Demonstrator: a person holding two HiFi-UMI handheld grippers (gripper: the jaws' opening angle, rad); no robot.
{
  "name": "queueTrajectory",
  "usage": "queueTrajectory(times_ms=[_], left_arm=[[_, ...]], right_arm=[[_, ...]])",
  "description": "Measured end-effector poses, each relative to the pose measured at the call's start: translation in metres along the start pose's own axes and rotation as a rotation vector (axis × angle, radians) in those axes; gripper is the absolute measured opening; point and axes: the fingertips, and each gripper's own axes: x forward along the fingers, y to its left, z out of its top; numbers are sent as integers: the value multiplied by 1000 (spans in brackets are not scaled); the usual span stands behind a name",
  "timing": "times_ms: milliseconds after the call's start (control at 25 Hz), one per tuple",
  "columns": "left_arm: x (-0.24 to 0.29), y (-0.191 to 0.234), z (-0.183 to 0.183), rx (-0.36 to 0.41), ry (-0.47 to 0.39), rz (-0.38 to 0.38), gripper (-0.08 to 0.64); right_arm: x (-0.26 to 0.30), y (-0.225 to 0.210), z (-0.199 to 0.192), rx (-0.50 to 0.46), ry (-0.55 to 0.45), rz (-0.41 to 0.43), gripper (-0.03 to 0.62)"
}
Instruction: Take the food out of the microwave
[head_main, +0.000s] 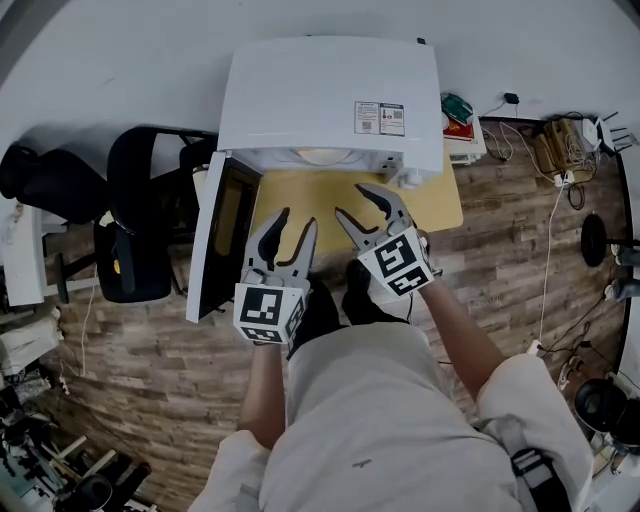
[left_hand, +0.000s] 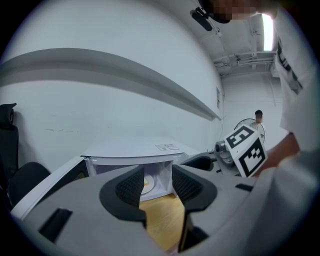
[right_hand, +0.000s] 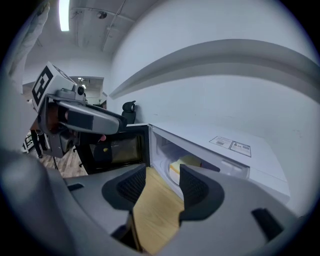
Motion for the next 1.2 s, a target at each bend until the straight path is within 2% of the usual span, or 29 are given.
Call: queueTrajectory(times_ms=[440, 1200], left_arm=[[15, 21, -14, -5, 25, -30, 152], [23, 44, -30, 2, 45, -47, 152]], right_arm=[[47, -6, -22, -87, 76, -22, 196], [112, -15, -60, -320, 203, -58, 210]])
